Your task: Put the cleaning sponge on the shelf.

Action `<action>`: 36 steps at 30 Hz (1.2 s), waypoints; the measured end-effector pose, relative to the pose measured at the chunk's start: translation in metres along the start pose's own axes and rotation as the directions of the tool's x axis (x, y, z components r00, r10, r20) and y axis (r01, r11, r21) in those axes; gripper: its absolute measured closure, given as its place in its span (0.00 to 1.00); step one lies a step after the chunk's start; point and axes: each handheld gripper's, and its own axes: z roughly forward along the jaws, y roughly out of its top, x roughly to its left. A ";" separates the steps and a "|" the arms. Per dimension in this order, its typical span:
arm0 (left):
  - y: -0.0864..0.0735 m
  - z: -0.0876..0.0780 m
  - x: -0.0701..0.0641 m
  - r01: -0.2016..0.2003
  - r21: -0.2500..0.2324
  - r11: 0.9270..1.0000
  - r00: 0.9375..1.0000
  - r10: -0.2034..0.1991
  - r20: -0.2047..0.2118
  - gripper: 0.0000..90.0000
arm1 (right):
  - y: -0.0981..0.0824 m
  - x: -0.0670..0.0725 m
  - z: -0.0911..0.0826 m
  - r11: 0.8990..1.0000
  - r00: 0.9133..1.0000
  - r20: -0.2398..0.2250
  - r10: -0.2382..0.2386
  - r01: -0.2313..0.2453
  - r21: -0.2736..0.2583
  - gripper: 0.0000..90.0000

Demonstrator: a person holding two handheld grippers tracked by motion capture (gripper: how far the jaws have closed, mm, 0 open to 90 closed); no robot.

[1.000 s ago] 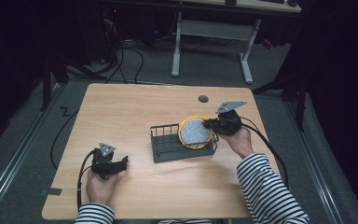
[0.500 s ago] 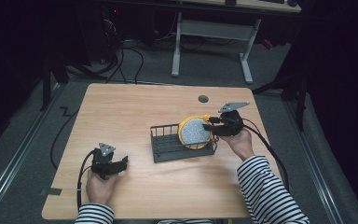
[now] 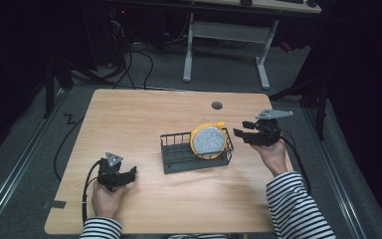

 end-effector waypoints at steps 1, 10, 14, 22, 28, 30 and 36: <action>0.000 0.000 0.000 0.000 0.000 1.000 1.000 0.000 0.000 0.28 | -0.001 -0.002 -0.004 1.000 1.000 0.007 0.007 -0.007 -0.006 0.51; 0.000 0.000 0.000 0.001 -0.001 1.000 1.000 -0.001 0.000 0.28 | -0.019 -0.011 -0.036 0.996 0.995 0.069 0.068 -0.065 -0.056 0.52; 0.000 0.000 0.000 0.001 -0.001 1.000 1.000 -0.001 0.000 0.28 | -0.027 -0.014 -0.044 0.995 0.993 0.085 0.086 -0.081 -0.066 0.53; 0.000 0.000 0.000 0.000 -0.001 1.000 1.000 0.000 0.000 0.28 | -0.052 -0.016 -0.054 0.990 0.985 0.116 0.128 -0.121 -0.066 0.54; 0.000 0.000 0.000 0.001 -0.001 1.000 1.000 -0.001 0.000 0.28 | -0.073 -0.012 -0.052 0.989 0.981 0.135 0.142 -0.135 -0.060 0.54; 0.000 0.000 0.000 0.001 -0.001 1.000 1.000 -0.001 0.000 0.28 | -0.081 -0.012 -0.051 0.987 0.979 0.134 0.155 -0.148 -0.056 0.54; 0.000 0.000 0.000 0.001 -0.001 1.000 1.000 -0.001 0.000 0.28 | -0.100 -0.007 -0.044 0.984 0.975 0.137 0.176 -0.173 -0.039 0.55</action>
